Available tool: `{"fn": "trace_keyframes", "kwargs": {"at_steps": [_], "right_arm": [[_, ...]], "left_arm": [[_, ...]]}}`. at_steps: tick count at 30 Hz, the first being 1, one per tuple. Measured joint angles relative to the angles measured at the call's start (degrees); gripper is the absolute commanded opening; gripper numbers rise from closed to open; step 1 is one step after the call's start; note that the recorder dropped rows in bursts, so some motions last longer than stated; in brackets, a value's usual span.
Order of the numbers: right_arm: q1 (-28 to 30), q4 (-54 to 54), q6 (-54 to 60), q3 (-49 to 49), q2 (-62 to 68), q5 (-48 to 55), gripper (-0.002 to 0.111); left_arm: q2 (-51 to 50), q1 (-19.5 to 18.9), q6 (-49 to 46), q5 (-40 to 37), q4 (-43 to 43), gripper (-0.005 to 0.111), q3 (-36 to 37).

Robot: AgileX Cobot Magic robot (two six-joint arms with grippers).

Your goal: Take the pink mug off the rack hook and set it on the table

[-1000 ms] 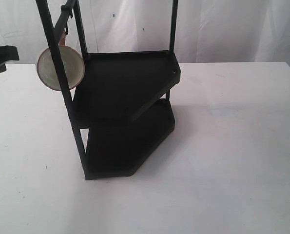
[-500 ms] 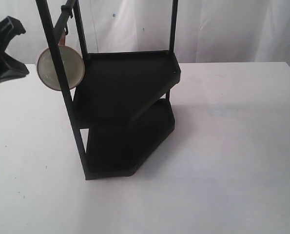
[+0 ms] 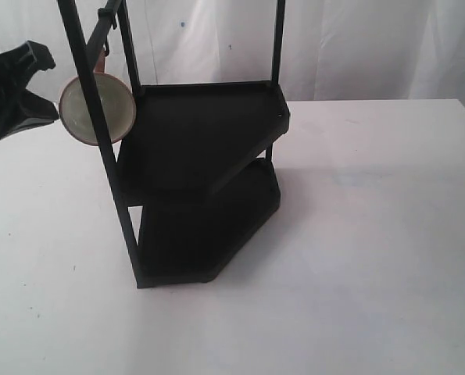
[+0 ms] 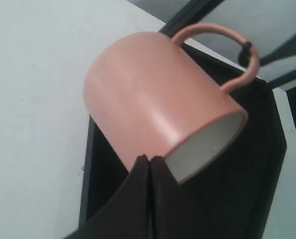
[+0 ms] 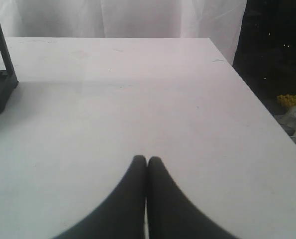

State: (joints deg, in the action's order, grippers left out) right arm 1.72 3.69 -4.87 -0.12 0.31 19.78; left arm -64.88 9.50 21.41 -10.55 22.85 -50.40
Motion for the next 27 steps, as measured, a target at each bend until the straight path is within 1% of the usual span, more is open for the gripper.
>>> {"fn": "trace_keyframes", "kwargs": {"at_steps": [3, 5, 10, 12, 17, 19, 21, 27], "right_arm": [[0.00, 0.00, 0.00, 0.00, 0.00, 0.00, 0.000], [0.00, 0.00, 0.00, 0.00, 0.00, 0.00, 0.000], [0.00, 0.00, 0.00, 0.00, 0.00, 0.00, 0.000], [0.00, 0.00, 0.00, 0.00, 0.00, 0.00, 0.000], [0.00, 0.00, 0.00, 0.00, 0.00, 0.00, 0.000], [0.00, 0.00, 0.00, 0.00, 0.00, 0.00, 0.000], [0.00, 0.00, 0.00, 0.00, 0.00, 0.00, 0.000], [0.00, 0.00, 0.00, 0.00, 0.00, 0.00, 0.000]], "left_arm": [[0.00, 2.37, -1.50, -0.12, 0.00, 0.000, -0.23], [0.00, 3.31, -4.64, -0.24, 0.00, 0.000, -1.10], [0.60, 3.67, -15.31, 0.30, 0.00, 0.001, -2.70], [0.60, 3.67, -17.82, 0.42, 0.00, 0.007, -2.64], [0.60, 3.80, -21.73, 1.40, -0.21, 0.036, -2.64], [0.60, 3.80, -22.40, 1.83, -0.28, 0.043, -2.64], [0.60, 3.80, -23.07, 1.81, -0.28, 0.046, -2.64], [-0.35, 3.80, -24.28, 3.05, -0.54, 0.045, -2.64]]}}
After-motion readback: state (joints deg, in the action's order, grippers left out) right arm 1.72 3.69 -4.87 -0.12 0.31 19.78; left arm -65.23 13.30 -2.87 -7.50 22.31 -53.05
